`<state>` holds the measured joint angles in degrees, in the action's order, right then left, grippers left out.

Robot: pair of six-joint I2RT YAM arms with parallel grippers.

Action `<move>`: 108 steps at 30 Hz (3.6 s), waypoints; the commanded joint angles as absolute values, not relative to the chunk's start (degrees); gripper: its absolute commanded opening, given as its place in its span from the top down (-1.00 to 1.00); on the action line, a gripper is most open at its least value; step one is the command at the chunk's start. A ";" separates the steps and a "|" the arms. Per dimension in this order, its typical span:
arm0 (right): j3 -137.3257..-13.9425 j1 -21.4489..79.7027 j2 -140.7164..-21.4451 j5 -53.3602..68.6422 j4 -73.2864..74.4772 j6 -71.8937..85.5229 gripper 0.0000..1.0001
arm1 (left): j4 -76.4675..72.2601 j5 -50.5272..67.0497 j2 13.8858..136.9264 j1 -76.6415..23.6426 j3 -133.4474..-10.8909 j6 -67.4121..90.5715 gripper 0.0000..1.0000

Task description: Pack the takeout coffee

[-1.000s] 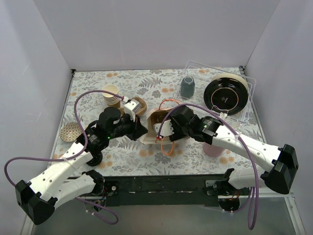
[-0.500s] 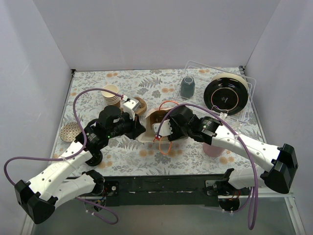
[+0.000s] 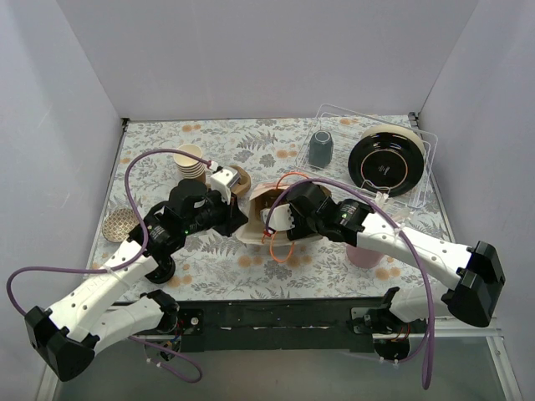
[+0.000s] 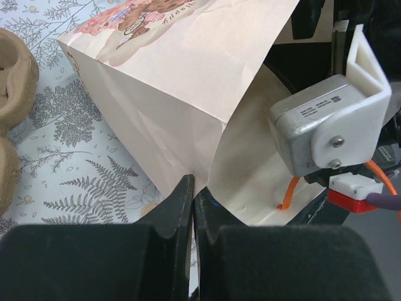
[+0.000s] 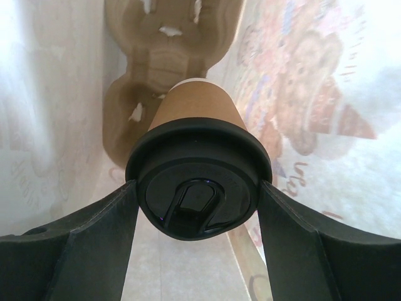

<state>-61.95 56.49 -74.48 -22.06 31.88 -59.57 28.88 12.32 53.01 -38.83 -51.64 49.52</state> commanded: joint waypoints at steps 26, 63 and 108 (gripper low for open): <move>-59.50 55.11 -73.56 -21.36 42.10 -50.98 0.48 | 26.72 11.07 53.17 -38.85 -56.42 49.13 1.00; -46.76 52.30 -71.72 -20.57 16.17 -47.55 0.54 | 20.57 19.51 47.81 -38.85 -45.70 61.26 1.00; -48.95 52.29 -80.77 -20.74 16.00 -40.87 0.48 | 20.74 20.13 49.48 -38.85 -46.41 64.16 1.00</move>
<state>-48.99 52.93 -78.30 -22.61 12.43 -44.66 20.56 18.02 50.48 -38.74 -45.58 63.11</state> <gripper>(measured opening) 0.771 0.009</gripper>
